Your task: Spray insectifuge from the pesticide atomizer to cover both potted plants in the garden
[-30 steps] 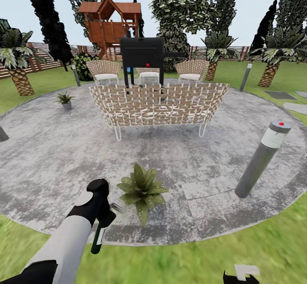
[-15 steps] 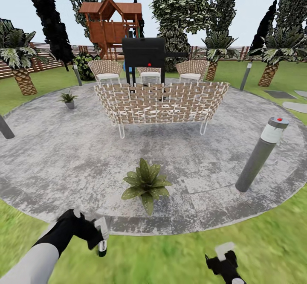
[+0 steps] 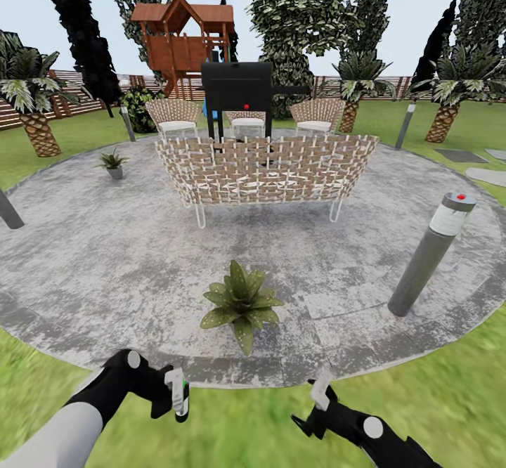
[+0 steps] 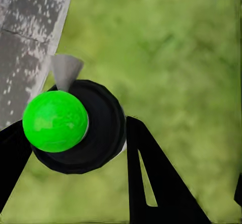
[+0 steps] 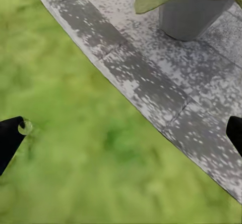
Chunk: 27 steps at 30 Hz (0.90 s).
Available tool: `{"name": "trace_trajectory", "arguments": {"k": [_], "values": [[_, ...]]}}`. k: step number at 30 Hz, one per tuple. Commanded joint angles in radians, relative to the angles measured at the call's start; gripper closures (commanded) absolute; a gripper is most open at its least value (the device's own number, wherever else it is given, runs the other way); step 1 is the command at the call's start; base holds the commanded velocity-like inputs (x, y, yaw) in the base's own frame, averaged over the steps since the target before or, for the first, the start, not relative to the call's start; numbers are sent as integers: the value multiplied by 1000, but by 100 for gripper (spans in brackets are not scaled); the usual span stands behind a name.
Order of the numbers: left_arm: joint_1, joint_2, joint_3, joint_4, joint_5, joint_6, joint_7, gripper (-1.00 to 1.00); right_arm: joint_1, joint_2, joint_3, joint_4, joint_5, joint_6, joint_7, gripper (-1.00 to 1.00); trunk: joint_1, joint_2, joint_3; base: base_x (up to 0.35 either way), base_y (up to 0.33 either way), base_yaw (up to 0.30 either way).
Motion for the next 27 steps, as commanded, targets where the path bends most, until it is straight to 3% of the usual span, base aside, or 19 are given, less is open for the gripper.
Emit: {"name": "trace_trajectory", "arguments": {"k": [1,2,3,9,13,16,19,22,27], "values": [[0,-1,-6,-1,-11,-11,-3,100,0,0,0,-6,11,-6,14,-100,0,0,-1,0,0,0],[0,-1,-17,-1,-12,-12,-3,100,-1,4,1,-14,12,-6,28,-100,0,0,-1,0,0,0],[0,-1,-24,0,-12,-12,-4,100,-1,7,1,-25,12,-5,36,100,0,0,-1,0,0,0],[1,-4,-46,39,-15,-12,-2,100,-1,18,3,-87,13,-5,88,100,0,0,-1,0,0,0],[1,-32,-52,45,-16,-11,0,100,-1,59,4,-149,19,-5,165,100,0,0,-1,0,0,0],[1,-62,-115,45,-16,-8,1,100,-1,105,4,-162,94,-4,179,100,0,0,-1,0,0,0],[1,-91,-142,45,-15,-8,3,100,-1,148,4,-164,164,-4,181,100,0,0,-1,0,0,0],[1,-107,-147,44,-15,-11,3,100,-1,175,4,-162,179,-3,182,100,0,0,-1,0,0,0],[-1,-110,-149,34,-13,-16,3,100,-1,181,4,-161,182,-3,182,100,0,0,-1,0,0,0]]}}
